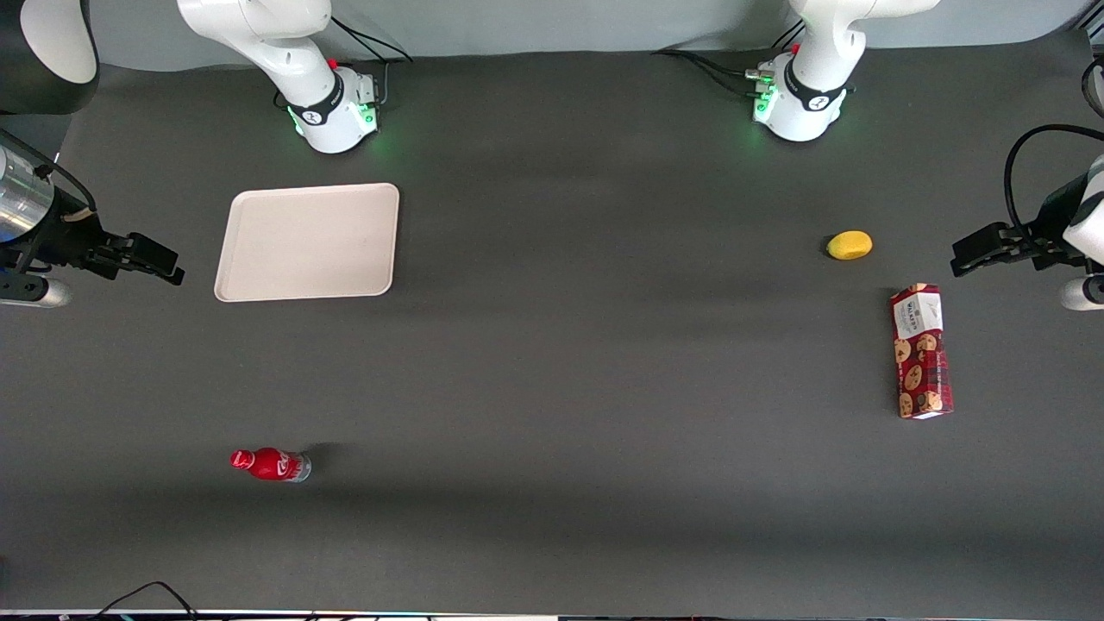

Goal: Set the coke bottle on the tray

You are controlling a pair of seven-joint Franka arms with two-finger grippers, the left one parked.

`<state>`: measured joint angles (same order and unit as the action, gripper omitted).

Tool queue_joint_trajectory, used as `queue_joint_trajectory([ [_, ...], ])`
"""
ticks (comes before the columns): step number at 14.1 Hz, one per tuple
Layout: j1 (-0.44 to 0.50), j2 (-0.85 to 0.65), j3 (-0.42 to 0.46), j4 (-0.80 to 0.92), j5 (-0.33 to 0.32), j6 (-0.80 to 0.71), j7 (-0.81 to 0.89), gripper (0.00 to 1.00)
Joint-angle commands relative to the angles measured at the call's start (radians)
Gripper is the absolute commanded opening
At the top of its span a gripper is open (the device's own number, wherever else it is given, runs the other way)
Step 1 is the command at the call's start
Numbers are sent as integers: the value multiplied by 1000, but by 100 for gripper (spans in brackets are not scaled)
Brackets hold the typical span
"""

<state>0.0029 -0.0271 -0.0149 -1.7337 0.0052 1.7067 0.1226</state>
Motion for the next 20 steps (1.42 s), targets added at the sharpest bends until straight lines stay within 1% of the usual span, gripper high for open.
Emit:
queue_joint_trajectory([
  [1,0,10,1,28,-11,-24,-6,100],
  [13,0,15,3,36,-11,-24,-9,100],
  [17,0,71,3,101,-14,-21,-11,100],
  [20,-1,194,4,230,-22,-16,-67,100],
])
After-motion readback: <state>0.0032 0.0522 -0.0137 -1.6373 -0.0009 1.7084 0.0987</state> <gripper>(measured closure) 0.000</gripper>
